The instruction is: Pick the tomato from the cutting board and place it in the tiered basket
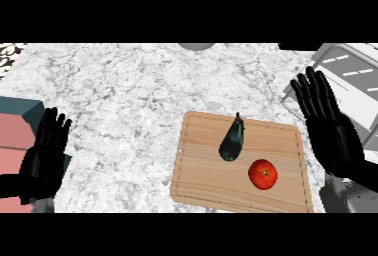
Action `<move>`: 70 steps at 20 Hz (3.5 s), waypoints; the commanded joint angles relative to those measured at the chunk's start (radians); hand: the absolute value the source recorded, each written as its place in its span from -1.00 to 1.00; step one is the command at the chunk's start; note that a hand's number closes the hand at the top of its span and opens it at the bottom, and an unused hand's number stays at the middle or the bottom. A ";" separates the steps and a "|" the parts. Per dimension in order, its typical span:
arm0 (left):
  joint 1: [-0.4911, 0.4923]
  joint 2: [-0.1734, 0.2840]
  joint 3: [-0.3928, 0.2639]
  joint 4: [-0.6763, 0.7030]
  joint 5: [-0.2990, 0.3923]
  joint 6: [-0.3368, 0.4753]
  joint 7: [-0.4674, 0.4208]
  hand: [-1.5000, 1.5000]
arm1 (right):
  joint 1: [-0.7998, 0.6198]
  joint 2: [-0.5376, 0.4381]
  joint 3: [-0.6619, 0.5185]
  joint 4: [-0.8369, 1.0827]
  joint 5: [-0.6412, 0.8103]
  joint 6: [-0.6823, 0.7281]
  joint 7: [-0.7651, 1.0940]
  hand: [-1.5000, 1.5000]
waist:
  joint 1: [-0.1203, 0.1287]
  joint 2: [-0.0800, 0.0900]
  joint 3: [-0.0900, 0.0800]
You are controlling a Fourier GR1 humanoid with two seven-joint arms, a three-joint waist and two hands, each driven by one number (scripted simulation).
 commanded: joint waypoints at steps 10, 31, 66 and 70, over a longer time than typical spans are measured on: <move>0.075 0.223 -0.025 0.153 -0.064 -0.135 0.222 0.00 | 0.228 0.092 0.013 0.348 -0.418 0.528 -0.115 -1.00 | -0.025 0.002 0.031; -0.001 0.194 -0.007 0.233 -0.102 -0.186 0.223 0.00 | -0.110 -0.307 0.150 0.164 0.118 0.556 0.469 -1.00 | -0.021 -0.005 0.027; 0.020 0.120 0.132 0.213 -0.201 -0.299 0.248 0.00 | -0.101 -0.144 0.031 0.388 0.402 0.828 0.501 -1.00 | -0.017 -0.003 0.028; 0.027 0.102 0.133 0.179 -0.235 -0.293 0.267 0.00 | -0.061 -0.126 0.016 0.363 0.446 0.827 0.461 -1.00 | -0.020 -0.004 0.028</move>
